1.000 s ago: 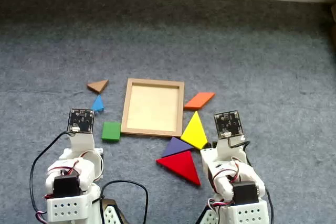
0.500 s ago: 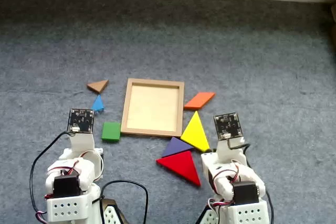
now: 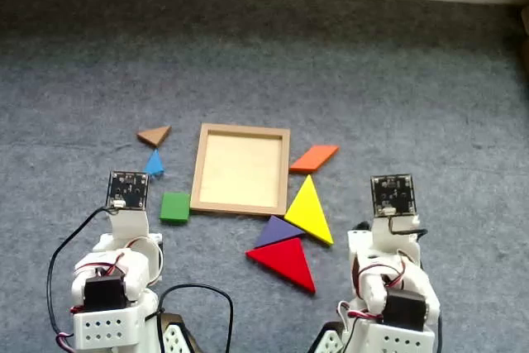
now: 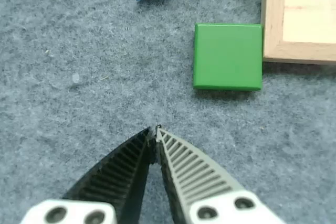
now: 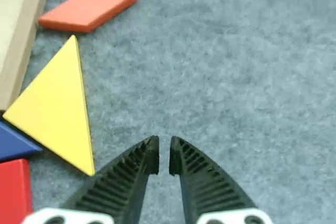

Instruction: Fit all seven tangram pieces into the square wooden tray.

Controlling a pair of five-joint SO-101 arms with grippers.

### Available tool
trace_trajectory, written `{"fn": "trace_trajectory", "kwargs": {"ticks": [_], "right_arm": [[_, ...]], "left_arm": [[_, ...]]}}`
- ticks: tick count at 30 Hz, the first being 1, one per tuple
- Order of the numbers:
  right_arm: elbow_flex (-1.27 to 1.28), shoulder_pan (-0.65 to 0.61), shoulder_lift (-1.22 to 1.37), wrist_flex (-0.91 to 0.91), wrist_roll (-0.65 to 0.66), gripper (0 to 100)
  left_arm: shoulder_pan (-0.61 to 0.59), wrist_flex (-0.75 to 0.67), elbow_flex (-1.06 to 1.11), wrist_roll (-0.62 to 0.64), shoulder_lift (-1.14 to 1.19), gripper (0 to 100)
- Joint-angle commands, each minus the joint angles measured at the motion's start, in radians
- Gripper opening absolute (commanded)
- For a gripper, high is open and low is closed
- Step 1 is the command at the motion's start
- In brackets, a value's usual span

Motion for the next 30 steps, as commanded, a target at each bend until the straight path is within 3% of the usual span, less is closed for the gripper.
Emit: {"fn": "trace_trajectory", "kwargs": {"ticks": [1,11,16,23,25,30], "right_arm": [[-0.143,0.054,-0.007,-0.059,0.031,5.6],[-0.361,0.053,0.01,-0.019,0.072,5.3],[-0.435,0.047,0.228,-0.019,0.078,5.2],[-0.625,-0.143,0.653,0.058,0.063,5.6],[-0.657,-0.206,0.737,0.062,0.003,5.9],[-0.684,-0.363,0.912,0.054,-0.137,22.5]], "left_arm": [[-0.01,0.005,0.021,-0.009,-0.01,2],[-0.01,0.005,0.021,-0.009,-0.01,2],[-0.01,0.005,0.021,-0.009,-0.01,2],[-0.01,0.005,0.021,-0.009,-0.01,2],[-0.01,0.005,0.021,-0.009,-0.01,2],[-0.01,0.005,0.021,-0.009,-0.01,2]]}}
